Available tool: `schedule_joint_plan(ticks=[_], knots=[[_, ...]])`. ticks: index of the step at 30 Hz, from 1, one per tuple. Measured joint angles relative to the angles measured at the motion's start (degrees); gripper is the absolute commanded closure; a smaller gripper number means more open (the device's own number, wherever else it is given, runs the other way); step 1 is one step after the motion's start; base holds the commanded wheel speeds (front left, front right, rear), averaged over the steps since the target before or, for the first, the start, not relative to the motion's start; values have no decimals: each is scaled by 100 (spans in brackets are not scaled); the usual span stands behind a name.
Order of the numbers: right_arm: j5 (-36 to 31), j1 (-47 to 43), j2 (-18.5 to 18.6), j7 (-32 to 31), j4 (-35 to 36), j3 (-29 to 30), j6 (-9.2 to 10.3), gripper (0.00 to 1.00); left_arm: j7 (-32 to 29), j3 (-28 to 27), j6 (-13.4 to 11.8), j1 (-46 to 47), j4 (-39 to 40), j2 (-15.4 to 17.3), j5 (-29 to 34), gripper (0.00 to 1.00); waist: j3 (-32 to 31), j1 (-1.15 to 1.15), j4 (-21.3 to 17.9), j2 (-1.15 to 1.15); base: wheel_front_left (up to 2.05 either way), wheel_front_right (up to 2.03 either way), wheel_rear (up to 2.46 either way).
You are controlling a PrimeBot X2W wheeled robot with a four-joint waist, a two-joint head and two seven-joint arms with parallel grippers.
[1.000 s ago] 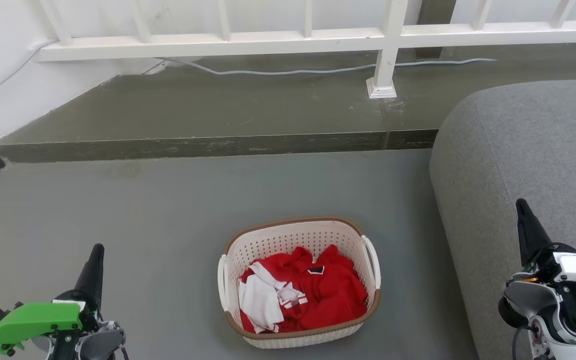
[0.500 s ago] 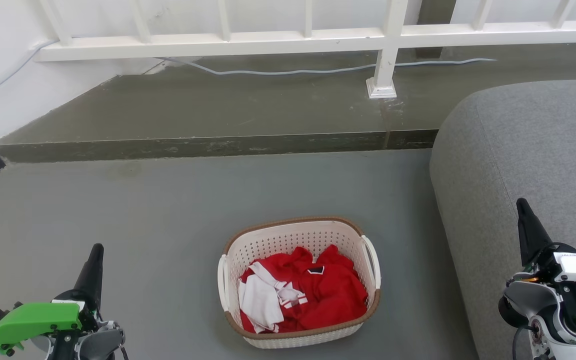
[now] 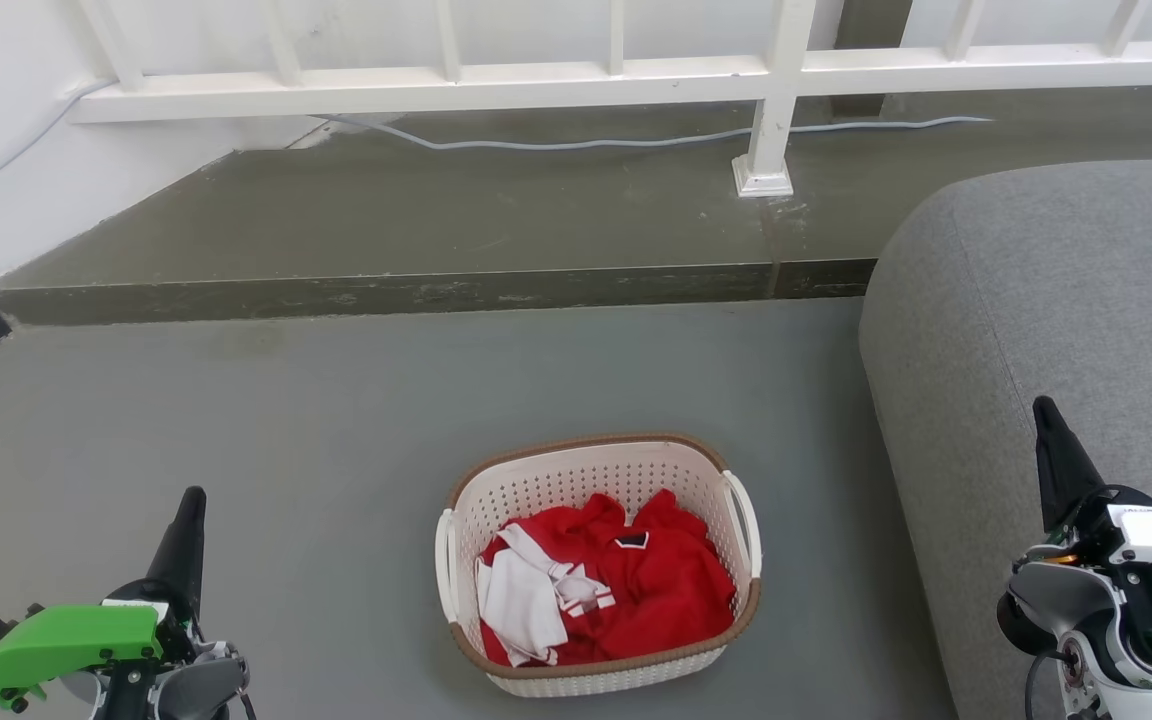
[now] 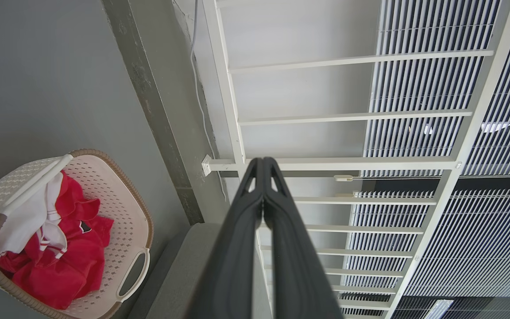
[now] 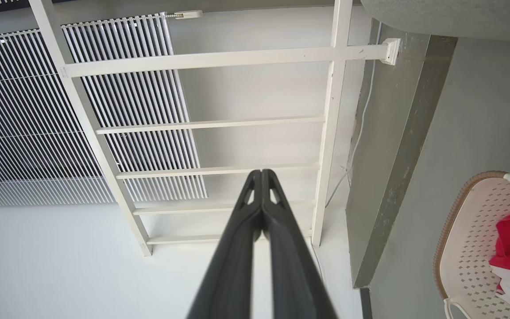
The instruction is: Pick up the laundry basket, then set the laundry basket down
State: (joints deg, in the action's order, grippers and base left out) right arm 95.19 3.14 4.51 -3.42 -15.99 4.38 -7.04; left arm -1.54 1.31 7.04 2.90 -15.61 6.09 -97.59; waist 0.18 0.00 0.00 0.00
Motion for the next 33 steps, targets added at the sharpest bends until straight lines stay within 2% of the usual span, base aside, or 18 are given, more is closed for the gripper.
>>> schedule_joint_plan(ticks=[33], knots=[[-1, 0, -9, -23, 5, 16, 0, 100, -27, -33, 0, 0, 7, -18, 5, 100, 0, 0, 0, 0, 0, 0, 0]])
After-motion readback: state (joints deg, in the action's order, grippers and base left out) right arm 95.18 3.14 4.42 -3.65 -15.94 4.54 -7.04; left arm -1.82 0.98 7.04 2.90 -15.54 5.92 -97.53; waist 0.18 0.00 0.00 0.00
